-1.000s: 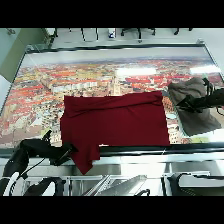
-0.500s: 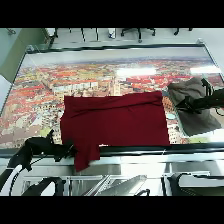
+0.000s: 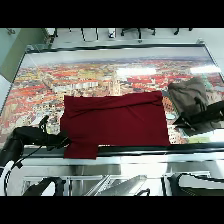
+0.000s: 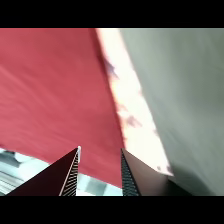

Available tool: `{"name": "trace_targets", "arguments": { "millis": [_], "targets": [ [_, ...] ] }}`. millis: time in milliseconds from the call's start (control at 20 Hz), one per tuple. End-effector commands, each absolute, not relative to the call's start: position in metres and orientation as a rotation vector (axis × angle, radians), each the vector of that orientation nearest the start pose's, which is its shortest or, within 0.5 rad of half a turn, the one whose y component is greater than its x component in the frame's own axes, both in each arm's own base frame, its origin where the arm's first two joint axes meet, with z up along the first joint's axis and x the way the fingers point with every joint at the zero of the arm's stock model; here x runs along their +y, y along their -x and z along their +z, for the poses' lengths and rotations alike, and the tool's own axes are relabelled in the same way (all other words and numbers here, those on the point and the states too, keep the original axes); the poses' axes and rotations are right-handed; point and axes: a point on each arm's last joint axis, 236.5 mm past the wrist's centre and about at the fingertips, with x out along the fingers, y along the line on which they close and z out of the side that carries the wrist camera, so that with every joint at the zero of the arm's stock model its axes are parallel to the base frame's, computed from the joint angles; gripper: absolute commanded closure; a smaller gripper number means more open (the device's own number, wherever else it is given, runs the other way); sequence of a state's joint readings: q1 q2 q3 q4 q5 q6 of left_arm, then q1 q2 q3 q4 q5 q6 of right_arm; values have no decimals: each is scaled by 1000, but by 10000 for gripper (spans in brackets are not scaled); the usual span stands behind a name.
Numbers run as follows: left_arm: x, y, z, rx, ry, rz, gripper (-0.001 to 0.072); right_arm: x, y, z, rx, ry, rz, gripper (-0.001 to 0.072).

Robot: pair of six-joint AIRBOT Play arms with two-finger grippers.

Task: Fold the shirts.

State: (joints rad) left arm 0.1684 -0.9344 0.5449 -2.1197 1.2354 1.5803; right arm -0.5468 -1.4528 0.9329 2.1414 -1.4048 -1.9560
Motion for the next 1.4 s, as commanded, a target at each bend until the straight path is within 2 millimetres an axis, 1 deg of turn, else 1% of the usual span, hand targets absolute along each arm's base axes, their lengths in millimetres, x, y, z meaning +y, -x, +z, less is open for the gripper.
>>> {"name": "trace_targets", "arguments": {
  "millis": [0,150,300,500,600,650,700,750,800,900,950,1050,1150,1200,1300,1350],
  "targets": [
    [-80,-215,-35,1485,637,-161,690,-22,-256,-105,1637,-795,155,402],
    [-80,-216,-29,1457,628,-167,691,-15,-246,-122,1647,-798,128,402],
    [-83,-217,-28,1455,639,-173,690,-3,-237,-132,1672,-785,135,402],
    [-89,-213,-38,1515,641,-187,690,24,-221,-137,1741,-749,194,403],
    [-95,-210,-42,1541,624,-204,690,43,-218,-132,1760,-750,261,420],
    [-97,-210,-42,1541,611,-212,691,53,-220,-127,1753,-752,306,579],
    [-96,-210,-41,1532,598,-212,690,60,-224,-123,1735,-758,332,686],
    [-94,-211,-39,1515,588,-209,691,62,-229,-120,1712,-771,338,686],
    [-88,-211,-36,1498,567,-195,690,62,-233,-116,1692,-781,337,686],
    [-64,-201,-33,1498,536,-99,691,51,-233,-112,1683,-770,279,686],
    [-51,-189,-32,1521,511,-61,691,41,-230,-112,1693,-767,214,686],
    [-36,-174,-26,1538,508,-11,691,15,-215,-115,1750,-731,39,686],
    [-29,-174,-19,1492,523,11,691,-5,-194,-117,1821,-674,-98,685],
    [-26,-176,-16,1464,529,24,691,-6,-189,-115,1838,-665,-107,686],
    [-23,-184,-11,1407,534,32,691,-3,-191,-113,1826,-672,-97,686],
    [-21,-190,-9,1375,534,35,690,0,-200,-112,1796,-678,-71,686]
  ]
}}
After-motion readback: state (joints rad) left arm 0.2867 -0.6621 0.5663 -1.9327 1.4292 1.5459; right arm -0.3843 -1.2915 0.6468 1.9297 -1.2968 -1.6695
